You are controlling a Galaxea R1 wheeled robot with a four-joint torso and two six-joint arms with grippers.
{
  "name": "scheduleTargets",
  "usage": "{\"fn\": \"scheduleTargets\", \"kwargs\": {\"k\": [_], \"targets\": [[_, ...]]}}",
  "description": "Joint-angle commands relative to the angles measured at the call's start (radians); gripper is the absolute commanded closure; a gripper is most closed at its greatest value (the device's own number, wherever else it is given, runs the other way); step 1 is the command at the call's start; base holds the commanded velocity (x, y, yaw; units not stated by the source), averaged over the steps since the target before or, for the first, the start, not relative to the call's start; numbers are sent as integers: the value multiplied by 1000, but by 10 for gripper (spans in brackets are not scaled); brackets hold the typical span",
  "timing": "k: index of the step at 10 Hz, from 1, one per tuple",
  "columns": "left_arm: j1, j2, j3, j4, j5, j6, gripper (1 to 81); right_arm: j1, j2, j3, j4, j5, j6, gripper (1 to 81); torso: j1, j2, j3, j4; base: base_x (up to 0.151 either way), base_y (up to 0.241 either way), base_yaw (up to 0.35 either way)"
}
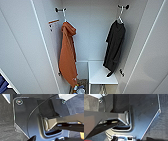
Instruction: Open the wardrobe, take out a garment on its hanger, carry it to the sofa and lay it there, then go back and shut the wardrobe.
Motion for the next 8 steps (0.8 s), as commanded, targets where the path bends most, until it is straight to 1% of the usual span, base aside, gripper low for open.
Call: {"fn": "scheduleTargets", "kwargs": {"k": [1,6,8], "targets": [[-12,-8,3,6,45,4,10,18,4,2,-9,-59,-2,10,0,0,0,0,88,0,0],[-11,-11,3,5,45,4,10,22,5,2,-9,-59,-3,10,0,0,0,0,93,0,0],[-8,-9,3,3,45,4,10,24,2,1,-9,-59,-16,10,0,0,0,0,94,0,0]]}}
